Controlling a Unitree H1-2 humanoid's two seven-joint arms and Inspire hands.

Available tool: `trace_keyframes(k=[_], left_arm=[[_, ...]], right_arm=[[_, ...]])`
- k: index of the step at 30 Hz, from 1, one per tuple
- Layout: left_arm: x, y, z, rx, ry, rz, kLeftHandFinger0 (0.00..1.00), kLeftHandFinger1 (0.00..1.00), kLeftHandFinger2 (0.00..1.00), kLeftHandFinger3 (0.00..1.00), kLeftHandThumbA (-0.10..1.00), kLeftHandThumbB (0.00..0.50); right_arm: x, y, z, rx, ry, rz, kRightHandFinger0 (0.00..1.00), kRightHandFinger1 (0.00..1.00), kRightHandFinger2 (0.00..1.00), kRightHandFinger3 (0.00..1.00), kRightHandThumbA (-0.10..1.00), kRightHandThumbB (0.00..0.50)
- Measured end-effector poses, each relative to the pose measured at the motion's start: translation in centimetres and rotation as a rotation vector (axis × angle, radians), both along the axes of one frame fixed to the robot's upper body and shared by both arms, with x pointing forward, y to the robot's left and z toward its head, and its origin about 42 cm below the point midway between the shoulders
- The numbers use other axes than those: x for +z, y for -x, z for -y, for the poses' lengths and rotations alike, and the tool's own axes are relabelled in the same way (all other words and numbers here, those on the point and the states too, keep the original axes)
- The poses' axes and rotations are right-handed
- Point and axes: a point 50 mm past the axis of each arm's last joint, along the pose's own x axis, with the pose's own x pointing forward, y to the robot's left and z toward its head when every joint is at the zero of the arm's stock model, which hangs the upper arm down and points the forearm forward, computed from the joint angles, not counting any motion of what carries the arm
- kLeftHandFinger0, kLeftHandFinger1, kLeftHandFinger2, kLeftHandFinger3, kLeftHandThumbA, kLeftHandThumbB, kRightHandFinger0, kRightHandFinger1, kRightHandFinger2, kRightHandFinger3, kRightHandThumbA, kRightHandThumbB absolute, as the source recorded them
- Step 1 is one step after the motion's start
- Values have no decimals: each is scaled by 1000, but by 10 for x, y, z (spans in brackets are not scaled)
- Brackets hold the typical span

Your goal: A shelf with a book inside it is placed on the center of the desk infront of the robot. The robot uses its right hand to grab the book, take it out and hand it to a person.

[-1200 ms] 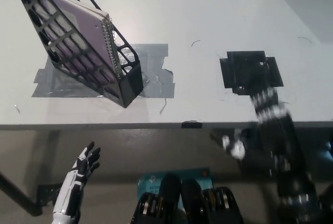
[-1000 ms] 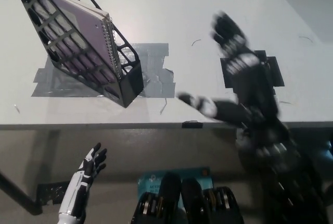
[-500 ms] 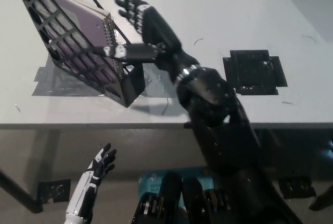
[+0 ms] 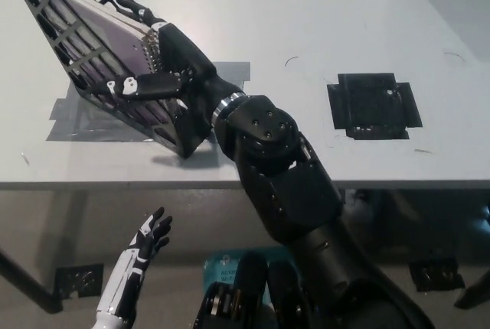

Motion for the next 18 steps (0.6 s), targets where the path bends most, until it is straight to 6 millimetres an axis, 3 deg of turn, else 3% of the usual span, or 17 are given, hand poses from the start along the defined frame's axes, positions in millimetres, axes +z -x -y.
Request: trace_keyframes(k=[5,14,18], left_arm=[[1,-2,-1,-5,-18,5,1000,1000,1000,1000,1000,302],[3,-4,1,-12,-30,12,1000,1000,1000,1000,1000,342],[3,-5,1,-13,-36,12,1000,1000,1000,1000,1000,313]], right_arm=[[-7,-3,0,-4,10,-30,1000,1000,1000,1000,1000,339],[-33,-14,0,-18,37,-116,1000,1000,1000,1000,1000,336],[-43,-18,1,-25,40,-146,1000,1000,1000,1000,1000,342]])
